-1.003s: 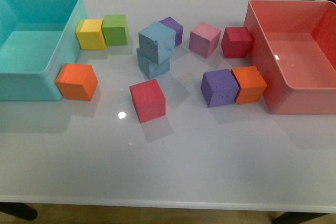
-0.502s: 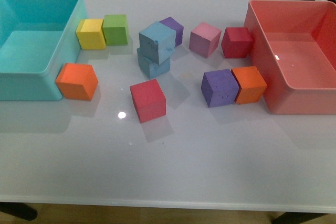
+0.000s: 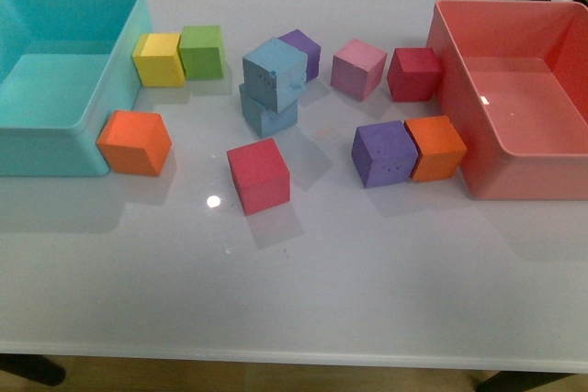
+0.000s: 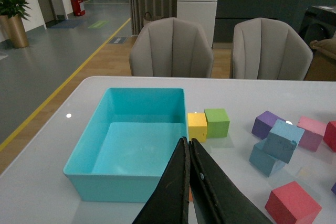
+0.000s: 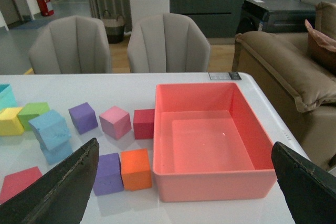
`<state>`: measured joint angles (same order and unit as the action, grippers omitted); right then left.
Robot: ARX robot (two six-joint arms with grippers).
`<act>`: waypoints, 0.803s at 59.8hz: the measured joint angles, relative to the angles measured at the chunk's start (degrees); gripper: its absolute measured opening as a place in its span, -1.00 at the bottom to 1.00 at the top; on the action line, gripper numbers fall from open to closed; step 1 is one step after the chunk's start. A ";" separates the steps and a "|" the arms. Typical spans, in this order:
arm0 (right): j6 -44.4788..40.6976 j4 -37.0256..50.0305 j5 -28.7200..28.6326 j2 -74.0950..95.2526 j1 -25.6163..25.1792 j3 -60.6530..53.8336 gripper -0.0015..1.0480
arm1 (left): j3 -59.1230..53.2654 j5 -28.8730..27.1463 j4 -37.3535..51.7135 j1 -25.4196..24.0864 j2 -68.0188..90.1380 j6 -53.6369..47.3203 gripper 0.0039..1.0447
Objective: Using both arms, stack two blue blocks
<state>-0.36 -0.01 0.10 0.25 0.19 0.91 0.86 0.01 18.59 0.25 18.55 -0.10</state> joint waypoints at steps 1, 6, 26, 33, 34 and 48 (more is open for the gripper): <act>0.00 0.00 0.00 0.00 0.00 0.00 0.83 | 0.00 0.00 -0.44 0.00 -0.44 0.00 -0.97; 0.00 0.00 0.00 0.00 0.00 0.00 0.83 | 0.00 0.00 -2.32 0.00 -2.32 0.00 -0.97; 0.00 0.00 0.00 0.00 0.00 0.00 0.83 | 0.00 0.00 -7.89 0.00 -7.89 0.00 -0.97; 0.00 0.00 0.04 0.00 0.00 0.00 0.83 | 0.00 0.00 -16.50 0.00 -14.49 0.00 -0.97; 0.00 0.00 0.04 0.00 0.00 0.00 0.83 | 0.00 0.02 -17.53 0.00 -15.76 0.00 -0.97; 0.00 0.00 0.02 0.00 0.00 0.00 0.83 | 0.00 0.00 -18.40 0.00 -18.18 0.00 -0.97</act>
<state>-0.36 -0.01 0.12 0.25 0.19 0.91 0.86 0.01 0.19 0.25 0.36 -0.10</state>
